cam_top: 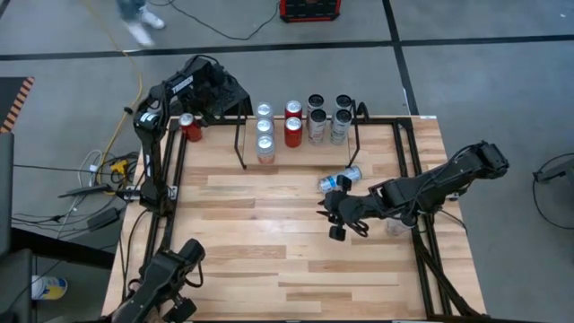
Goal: Place canned beverage on shelf
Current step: Put the red black soda can on the shelf aligned with the other red black soda cans
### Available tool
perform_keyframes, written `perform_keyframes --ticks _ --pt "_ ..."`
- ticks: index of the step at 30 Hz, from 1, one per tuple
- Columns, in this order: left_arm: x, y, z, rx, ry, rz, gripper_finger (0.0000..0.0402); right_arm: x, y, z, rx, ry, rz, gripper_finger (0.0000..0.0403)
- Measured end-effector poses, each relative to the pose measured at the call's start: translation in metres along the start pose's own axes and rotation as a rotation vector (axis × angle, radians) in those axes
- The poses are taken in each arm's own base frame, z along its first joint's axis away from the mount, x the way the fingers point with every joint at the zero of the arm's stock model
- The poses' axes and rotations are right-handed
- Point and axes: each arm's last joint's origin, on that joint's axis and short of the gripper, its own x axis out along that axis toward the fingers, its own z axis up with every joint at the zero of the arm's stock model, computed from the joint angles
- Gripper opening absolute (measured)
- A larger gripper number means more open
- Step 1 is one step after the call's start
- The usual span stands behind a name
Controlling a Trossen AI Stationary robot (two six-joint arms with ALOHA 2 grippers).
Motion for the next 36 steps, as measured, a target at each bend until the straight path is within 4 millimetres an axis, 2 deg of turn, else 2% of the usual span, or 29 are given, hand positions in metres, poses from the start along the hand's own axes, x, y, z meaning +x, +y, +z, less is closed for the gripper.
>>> perform_keyframes --ticks 9,18,25,28,32,36 --pt "0.000 -0.001 0.000 0.003 0.001 0.003 0.0377 0.000 -0.001 -0.001 -0.004 0.014 -0.007 0.0138" --pt "0.015 -0.016 0.001 0.086 0.116 0.128 0.0377 0.000 -0.001 -0.004 -0.019 0.042 -0.013 0.0138" --pt "0.016 -0.016 0.001 0.095 0.126 0.146 0.0375 0.000 -0.003 -0.005 -0.024 0.054 -0.019 0.0138" --pt "0.016 -0.016 0.001 0.097 0.129 0.154 0.0354 0.000 -0.003 -0.005 -0.024 0.055 -0.019 0.0138" --pt "0.015 -0.015 0.001 0.105 0.136 0.178 0.0301 0.000 -0.003 -0.006 -0.028 0.061 -0.020 0.0138" --pt "0.014 -0.016 0.002 0.107 0.135 0.192 0.0300 0.000 -0.003 -0.007 -0.030 0.066 -0.022 0.0138"
